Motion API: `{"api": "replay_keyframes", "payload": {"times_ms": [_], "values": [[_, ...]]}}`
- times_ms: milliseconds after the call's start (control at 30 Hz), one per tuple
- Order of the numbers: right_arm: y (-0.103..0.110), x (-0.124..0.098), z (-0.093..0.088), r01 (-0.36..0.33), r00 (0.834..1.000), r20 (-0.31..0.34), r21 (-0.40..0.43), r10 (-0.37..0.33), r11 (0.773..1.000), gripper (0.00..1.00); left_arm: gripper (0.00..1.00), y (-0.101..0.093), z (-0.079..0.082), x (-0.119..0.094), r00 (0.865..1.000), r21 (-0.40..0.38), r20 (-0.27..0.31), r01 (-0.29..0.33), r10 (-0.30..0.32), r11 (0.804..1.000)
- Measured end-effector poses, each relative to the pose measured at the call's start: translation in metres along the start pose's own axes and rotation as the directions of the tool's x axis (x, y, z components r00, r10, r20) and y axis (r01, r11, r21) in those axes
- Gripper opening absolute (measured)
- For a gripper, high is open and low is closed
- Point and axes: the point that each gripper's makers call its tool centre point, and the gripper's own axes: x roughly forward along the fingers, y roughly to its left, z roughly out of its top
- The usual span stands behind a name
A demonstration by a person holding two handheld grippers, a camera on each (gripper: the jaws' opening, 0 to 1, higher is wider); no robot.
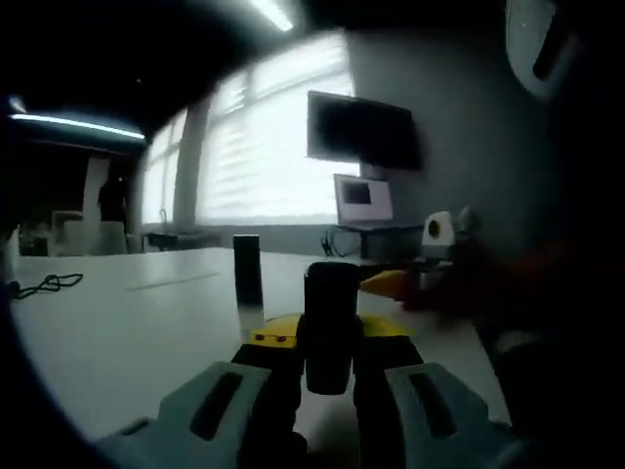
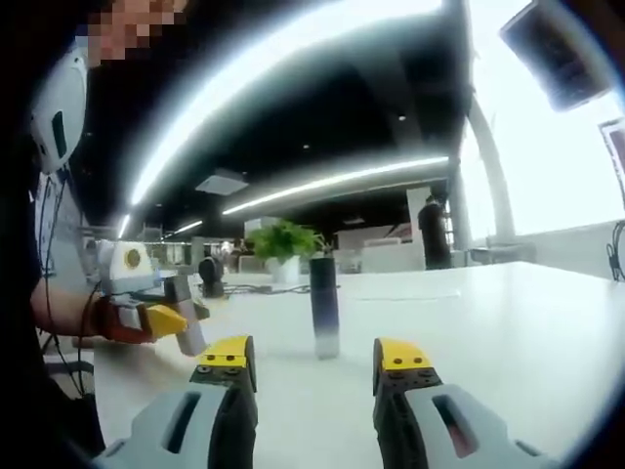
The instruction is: Pick up cosmetic bottle twist off cap place on table pick up cap screw tight cap place on table
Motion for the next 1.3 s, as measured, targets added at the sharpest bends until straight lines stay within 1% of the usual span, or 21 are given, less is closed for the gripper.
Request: {"api": "replay_keyframes", "payload": {"times_ms": [100,167,233,367,467,500,533,633,700,800,867,900,933,967,1033,1067,1100,1167,1200,1300], "values": [[0.0,0.0,0.0,-0.002,1.0,0.001,0.002,0.002,1.0,0.41,0.09,-0.01,-0.005,-0.001,0.999,-0.004,-0.011,0.031,-0.031,1.0],[0.002,0.0,-0.001,-0.009,1.0,-0.004,-0.002,0.009,1.0,0.41,0.09,-0.013,-0.005,-0.001,0.999,0.01,-0.016,0.041,-0.041,0.999],[0.003,0.001,-0.003,-0.015,1.0,-0.015,-0.005,0.015,1.0,0.41,0.09,-0.015,-0.004,-0.002,0.998,-0.015,-0.002,0.058,-0.058,0.998],[0.008,0.001,-0.004,-0.034,0.999,-0.027,-0.009,0.034,0.999,0.41,0.09,-0.017,-0.002,-0.003,0.996,-0.032,0.006,0.084,-0.084,0.996],[0.008,0.001,-0.003,-0.027,0.999,-0.021,0.006,0.028,1.0,0.39,0.09,-0.018,-0.006,-0.002,0.997,-0.029,-0.006,0.08,-0.08,0.996],[0.008,0.0,-0.002,-0.029,0.999,-0.014,0.025,0.029,0.999,0.38,0.09,-0.017,-0.007,-0.002,0.997,-0.023,-0.012,0.075,-0.075,0.997],[0.008,-0.001,0.002,-0.019,1.0,0.001,0.048,0.019,0.999,0.38,0.09,-0.017,-0.009,-0.001,0.997,-0.02,-0.02,0.07,-0.07,0.997],[0.015,-0.003,0.01,-0.022,1.0,0.015,0.057,0.021,0.998,0.38,0.09,-0.014,-0.01,-0.001,0.998,-0.009,-0.022,0.052,-0.052,0.999],[0.024,-0.002,0.014,-0.027,1.0,0.016,0.073,0.026,0.997,0.38,0.09,-0.012,-0.01,-0.001,0.999,-0.003,-0.022,0.04,-0.04,0.999],[0.043,-0.001,0.021,-0.039,0.999,0.009,0.065,0.038,0.997,0.36,0.09,-0.008,-0.009,-0.001,1.0,-0.011,-0.019,0.025,-0.025,1.0],[0.06,0.001,0.03,-0.051,0.999,0.015,0.059,0.05,0.997,0.33,0.09,-0.006,-0.01,-0.001,1.0,-0.009,-0.021,0.012,-0.012,1.0],[0.068,0.001,0.035,-0.057,0.998,0.017,0.073,0.056,0.996,0.33,0.09,-0.005,-0.01,-0.001,1.0,-0.01,-0.024,0.01,-0.011,1.0],[0.081,0.003,0.044,-0.077,0.997,0.038,0.083,0.074,0.994,0.33,0.09,-0.004,-0.01,-0.001,1.0,-0.009,-0.026,0.002,-0.002,1.0],[0.089,0.005,0.047,-0.08,0.996,0.031,0.086,0.078,0.993,0.34,0.09,-0.003,-0.011,-0.001,1.0,-0.006,-0.028,-0.003,0.002,1.0],[0.105,0.009,0.051,-0.082,0.996,0.03,0.058,0.08,0.995,0.34,0.09,-0.002,-0.01,-0.001,1.0,-0.001,-0.024,-0.016,0.016,1.0],[0.11,0.011,0.052,-0.077,0.997,0.018,0.029,0.076,0.997,0.34,0.09,-0.002,-0.008,-0.001,1.0,0.001,-0.019,-0.02,0.02,1.0],[0.116,0.013,0.055,-0.075,0.997,0.029,0.01,0.075,0.997,0.34,0.09,-0.001,-0.007,-0.001,1.0,-0.001,-0.012,-0.023,0.023,1.0],[0.122,0.016,0.056,-0.054,0.998,0.022,0.006,0.054,0.999,0.34,0.09,-0.001,-0.006,-0.001,1.0,0.003,-0.01,-0.029,0.029,1.0],[0.125,0.017,0.057,-0.047,0.999,0.028,0.002,0.047,0.999,0.34,0.09,-0.002,-0.007,-0.001,1.0,0.006,-0.012,-0.028,0.028,1.0],[0.13,0.022,0.052,-0.012,1.0,-0.001,-0.064,0.012,0.998,0.33,0.09,-0.003,-0.008,-0.001,0.999,0.02,-0.019,-0.028,0.029,0.999]]}}
